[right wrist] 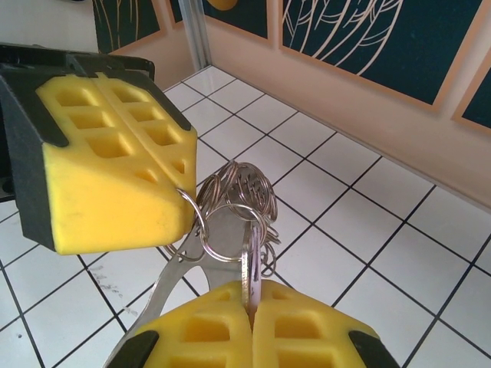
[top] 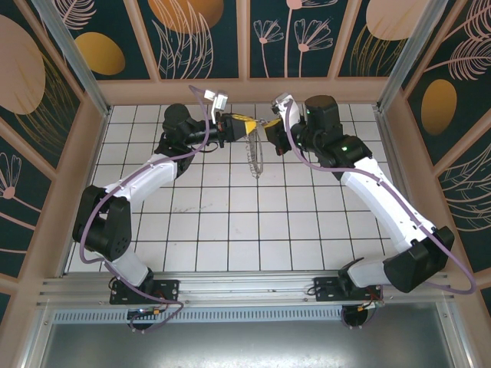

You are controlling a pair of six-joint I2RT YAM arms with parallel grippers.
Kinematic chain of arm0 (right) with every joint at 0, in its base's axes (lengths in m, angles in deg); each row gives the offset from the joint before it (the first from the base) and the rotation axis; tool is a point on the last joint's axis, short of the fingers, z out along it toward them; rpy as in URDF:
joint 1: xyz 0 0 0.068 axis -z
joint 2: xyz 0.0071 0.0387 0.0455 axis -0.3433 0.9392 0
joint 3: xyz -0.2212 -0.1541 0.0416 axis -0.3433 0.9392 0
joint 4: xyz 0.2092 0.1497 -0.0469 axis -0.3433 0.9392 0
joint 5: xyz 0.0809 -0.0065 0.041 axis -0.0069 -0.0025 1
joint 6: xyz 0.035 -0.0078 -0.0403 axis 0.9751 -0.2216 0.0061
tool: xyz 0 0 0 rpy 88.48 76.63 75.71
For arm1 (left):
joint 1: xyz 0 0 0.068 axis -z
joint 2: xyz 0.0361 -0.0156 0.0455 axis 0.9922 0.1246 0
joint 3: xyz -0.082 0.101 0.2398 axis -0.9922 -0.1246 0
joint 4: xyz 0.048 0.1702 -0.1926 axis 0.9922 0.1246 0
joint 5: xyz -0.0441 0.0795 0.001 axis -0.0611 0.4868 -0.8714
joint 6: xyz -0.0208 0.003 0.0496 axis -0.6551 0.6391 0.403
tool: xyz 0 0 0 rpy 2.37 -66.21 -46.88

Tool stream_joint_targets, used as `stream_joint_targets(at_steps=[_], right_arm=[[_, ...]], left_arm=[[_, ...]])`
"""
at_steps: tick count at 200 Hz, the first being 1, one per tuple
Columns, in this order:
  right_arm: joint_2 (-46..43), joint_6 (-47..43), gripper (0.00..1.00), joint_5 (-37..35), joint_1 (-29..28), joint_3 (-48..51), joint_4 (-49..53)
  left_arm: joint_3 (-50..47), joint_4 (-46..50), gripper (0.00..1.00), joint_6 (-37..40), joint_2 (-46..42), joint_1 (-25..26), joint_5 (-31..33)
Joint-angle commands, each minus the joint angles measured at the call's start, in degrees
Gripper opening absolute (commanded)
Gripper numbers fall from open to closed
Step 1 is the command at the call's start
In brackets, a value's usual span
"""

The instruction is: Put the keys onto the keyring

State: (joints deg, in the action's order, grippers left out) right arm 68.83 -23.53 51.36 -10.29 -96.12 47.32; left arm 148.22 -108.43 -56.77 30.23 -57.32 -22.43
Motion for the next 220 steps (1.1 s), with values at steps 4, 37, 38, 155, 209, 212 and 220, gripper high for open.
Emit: stream_joint_targets(at_steps=[4,37,38,155,209,212,220], right_arm=[[-0.2,0.4,0.00,1.2,-0.2,0.8,-2.1],[-0.4,0.5,0.00,2.1,-0.4,1.2,-2.5],[-0.4,0.5,0.00,2.1,-0.4,1.3,-2.5],[1.5,-1.5,0.00,-0.1,-0.6,-3.6,0.4],[2.9,-2.0,0.00,0.0,-0.6,-6.1,1.5],[3.0,-2.0,0.00,0.0,-0.6,-6.2,1.6],[3.0,-2.2,0.00,0.0,-0.6,-6.2,1.6]], left_arm=[[0.4,-1.9,0.00,1.1,-1.7,0.2,-1.2],[0.5,-2.2,0.00,0.8,-1.5,0.2,-1.2],[0.5,-2.2,0.00,0.8,-1.5,0.2,-1.2],[0.1,-2.5,0.00,0.6,-1.9,0.2,-1.3],[0.1,-2.6,0.00,0.6,-2.0,0.2,-1.3],[0.1,-2.6,0.00,0.6,-2.0,0.2,-1.3],[0.1,-2.6,0.00,0.6,-2.0,0.2,-1.3]])
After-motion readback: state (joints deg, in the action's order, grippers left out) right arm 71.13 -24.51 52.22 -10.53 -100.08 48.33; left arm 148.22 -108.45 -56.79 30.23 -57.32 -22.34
